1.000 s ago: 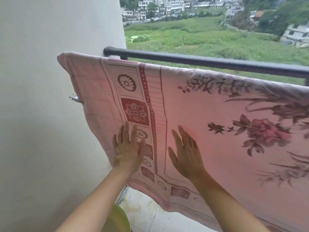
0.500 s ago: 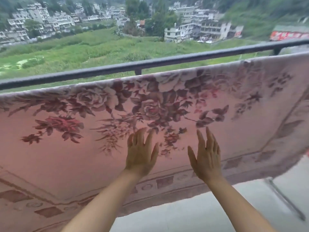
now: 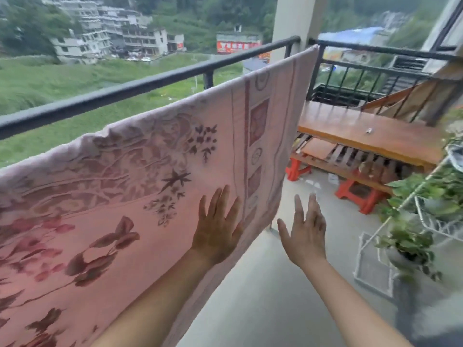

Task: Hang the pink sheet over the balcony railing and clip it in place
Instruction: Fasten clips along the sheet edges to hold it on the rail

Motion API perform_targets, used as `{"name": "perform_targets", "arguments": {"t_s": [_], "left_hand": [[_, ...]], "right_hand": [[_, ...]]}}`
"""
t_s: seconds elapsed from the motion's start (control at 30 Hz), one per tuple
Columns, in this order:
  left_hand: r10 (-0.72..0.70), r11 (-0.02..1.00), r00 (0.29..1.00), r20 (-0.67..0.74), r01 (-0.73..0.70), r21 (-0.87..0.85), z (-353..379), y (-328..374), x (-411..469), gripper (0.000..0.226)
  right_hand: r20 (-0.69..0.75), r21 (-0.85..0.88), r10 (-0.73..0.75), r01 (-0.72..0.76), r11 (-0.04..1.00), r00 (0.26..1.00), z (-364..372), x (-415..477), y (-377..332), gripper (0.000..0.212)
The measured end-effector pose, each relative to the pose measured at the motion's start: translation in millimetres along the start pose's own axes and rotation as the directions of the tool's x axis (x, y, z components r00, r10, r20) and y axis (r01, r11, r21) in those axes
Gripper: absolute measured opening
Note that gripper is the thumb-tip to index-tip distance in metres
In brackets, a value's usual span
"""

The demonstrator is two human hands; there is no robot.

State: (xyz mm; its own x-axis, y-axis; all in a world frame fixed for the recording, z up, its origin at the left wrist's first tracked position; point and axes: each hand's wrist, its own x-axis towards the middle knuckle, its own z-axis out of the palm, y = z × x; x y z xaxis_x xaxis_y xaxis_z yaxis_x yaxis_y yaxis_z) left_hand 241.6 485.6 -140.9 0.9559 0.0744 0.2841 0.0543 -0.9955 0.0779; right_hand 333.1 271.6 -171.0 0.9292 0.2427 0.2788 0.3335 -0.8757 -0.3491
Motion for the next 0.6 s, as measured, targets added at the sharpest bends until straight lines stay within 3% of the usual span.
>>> {"name": "perform_targets", "arguments": {"t_s": [0.17,0.33,0.6], "left_hand": [[0.154,0.982,0.988,0.001,-0.153,-0.111,24,54,134,0.058],[0.208,0.971,0.976,0.060,-0.199,-0.131,60,129,226,0.067],[0.294,0.954,0.950,0.101,-0.286,-0.090,157,223,376,0.071]], "right_hand": [[-0.165,-0.094,0.201,-0.218,0.971,0.966,-41,57,80,0.080],[-0.238,-0.126,0.368,-0.404,0.906,0.899,-54,81,163,0.079],[-0.182,-0.098,0.474,-0.496,0.863,0.861,-26,190,305,0.085]]}}
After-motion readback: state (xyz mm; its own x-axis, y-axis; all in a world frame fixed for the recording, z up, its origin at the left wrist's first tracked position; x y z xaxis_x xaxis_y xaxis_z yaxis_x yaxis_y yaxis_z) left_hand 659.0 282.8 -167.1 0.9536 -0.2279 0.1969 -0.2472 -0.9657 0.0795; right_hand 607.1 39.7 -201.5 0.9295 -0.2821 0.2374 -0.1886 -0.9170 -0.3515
